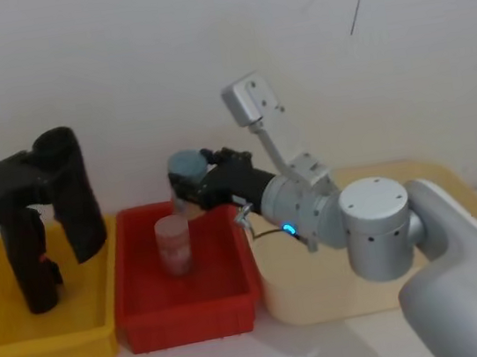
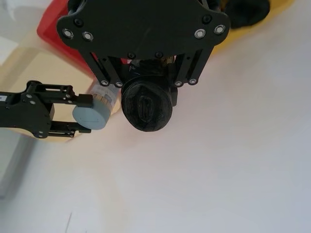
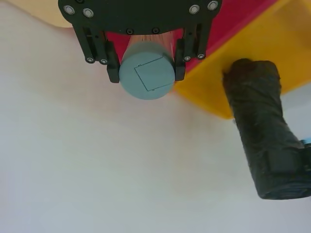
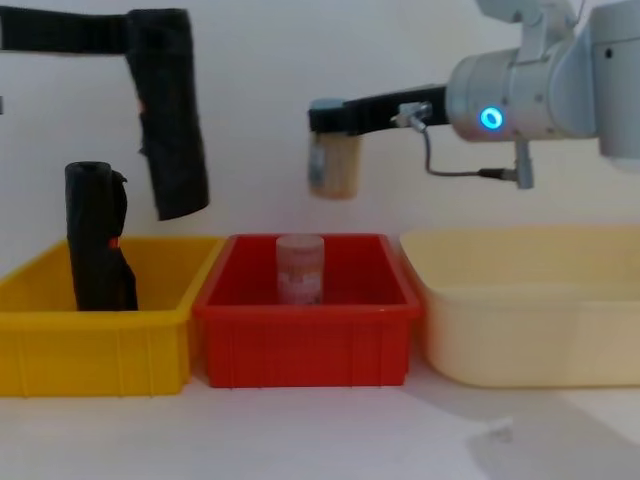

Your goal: Pick up the garbage bag with the one hand and transfer it to the other hand.

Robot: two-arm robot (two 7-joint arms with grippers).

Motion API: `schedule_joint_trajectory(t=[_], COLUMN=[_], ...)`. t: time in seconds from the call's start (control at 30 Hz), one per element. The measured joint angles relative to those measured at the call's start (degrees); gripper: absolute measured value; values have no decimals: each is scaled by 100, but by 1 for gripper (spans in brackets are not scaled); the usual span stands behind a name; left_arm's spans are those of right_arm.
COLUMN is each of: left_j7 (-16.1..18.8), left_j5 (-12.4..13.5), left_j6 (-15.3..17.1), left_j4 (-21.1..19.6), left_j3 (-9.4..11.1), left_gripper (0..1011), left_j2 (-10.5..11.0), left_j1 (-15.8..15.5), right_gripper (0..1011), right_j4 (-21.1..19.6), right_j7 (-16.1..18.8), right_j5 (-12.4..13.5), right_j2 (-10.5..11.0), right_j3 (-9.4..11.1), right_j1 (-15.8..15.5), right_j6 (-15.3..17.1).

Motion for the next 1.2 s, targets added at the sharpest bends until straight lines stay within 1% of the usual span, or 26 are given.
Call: schedule_joint_trajectory(t=[0.07, 0.1, 0.17, 0.2, 0.27, 0.3, 0.37, 0.43, 0.47, 0.57, 0.6, 0.7, 0.73, 0.77, 0.8, 0.83, 0.87, 0.9, 0.93, 0.97, 1.0, 1.07, 1.1, 1.13, 1.17, 1.2], left_j7=[-75, -162, -269, -366, -481, -588, -716, -894, -1022, -1233, -1372, -1607, -1777, -1923, -1923, -2060, -2116, -2248, -2293, -2358, -2446, -2518, -2594, -2594, -2653, -2680], left_j5=[14, 25, 36, 45, 52, 57, 63, 69, 72, 78, 83, 90, 83, 60, 60, 35, 18, -5, -16, -29, -46, -61, -77, -77, -88, -94], left_j6=[-52, -115, -193, -264, -352, -435, -534, -680, -785, -967, -1088, -1302, -1464, -1614, -1614, -1748, -1829, -1938, -1985, -2049, -2136, -2209, -2287, -2287, -2348, -2376], left_j4=[116, 299, 467, 683, 922, 1143, 1385, 1825, 2112, 2573, 2962, 3489, 3925, 4318, 4318, 4726, 4882, 5223, 5354, 5480, 5740, 5941, 6122, 6122, 6303, 6349], left_j3=[52, 133, 201, 279, 361, 434, 501, 618, 683, 772, 843, 920, 980, 1049, 1049, 1119, 1145, 1200, 1223, 1245, 1290, 1325, 1353, 1353, 1384, 1392], left_gripper=[377, 377, 377, 377, 377, 377, 377, 377, 376, 377, 377, 377, 377, 377, 377, 377, 377, 376, 376, 377, 377, 377, 377, 377, 377, 376], left_j2=[-46, -118, -202, -278, -374, -468, -572, -758, -878, -1067, -1225, -1436, -1598, -1744, -1744, -1897, -1956, -2078, -2127, -2171, -2269, -2339, -2405, -2405, -2474, -2490], left_j1=[-125, -247, -395, -523, -678, -817, -964, -1217, -1376, -1623, -1828, -2097, -2315, -2512, -2512, -2713, -2793, -2961, -3027, -3090, -3220, -3319, -3407, -3407, -3499, -3520], right_gripper=[663, 663, 663, 663, 663, 663, 663, 663, 663, 663, 663, 663, 663, 663, 663, 663, 663, 663, 663, 663, 663, 663, 663, 663, 663, 663], right_j4=[-29, -39, -52, -65, -76, -83, -92, -103, -105, -114, -117, -132, -148, -156, -166, -195, -211, -263, -263, -313, -373, -416, -459, -481, -508, -528], right_j7=[-96, -125, -186, -258, -319, -381, -454, -561, -615, -733, -763, -902, -965, -993, -1022, -1088, -1116, -1166, -1166, -1213, -1247, -1276, -1290, -1293, -1294, -1294], right_j5=[-38, -53, -82, -117, -147, -185, -215, -263, -293, -335, -348, -394, -411, -417, -422, -430, -431, -431, -431, -432, -432, -428, -422, -418, -414, -411], right_j2=[39, 58, 88, 123, 153, 182, 219, 269, 302, 357, 374, 453, 495, 508, 525, 570, 590, 634, 634, 666, 705, 732, 765, 774, 790, 802], right_j3=[47, 68, 100, 140, 173, 205, 248, 309, 351, 424, 446, 560, 626, 646, 677, 760, 798, 878, 878, 943, 1015, 1064, 1114, 1129, 1153, 1171], right_j1=[12, 16, 22, 25, 25, 25, 24, 11, -1, -26, -35, -83, -115, -126, -143, -186, -207, -261, -261, -310, -365, -407, -456, -471, -496, -514], right_j6=[-4, -5, -6, -8, -7, -8, -7, -1, 4, 12, 16, 31, 41, 44, 48, 61, 67, 78, 78, 98, 114, 138, 162, 176, 191, 206])
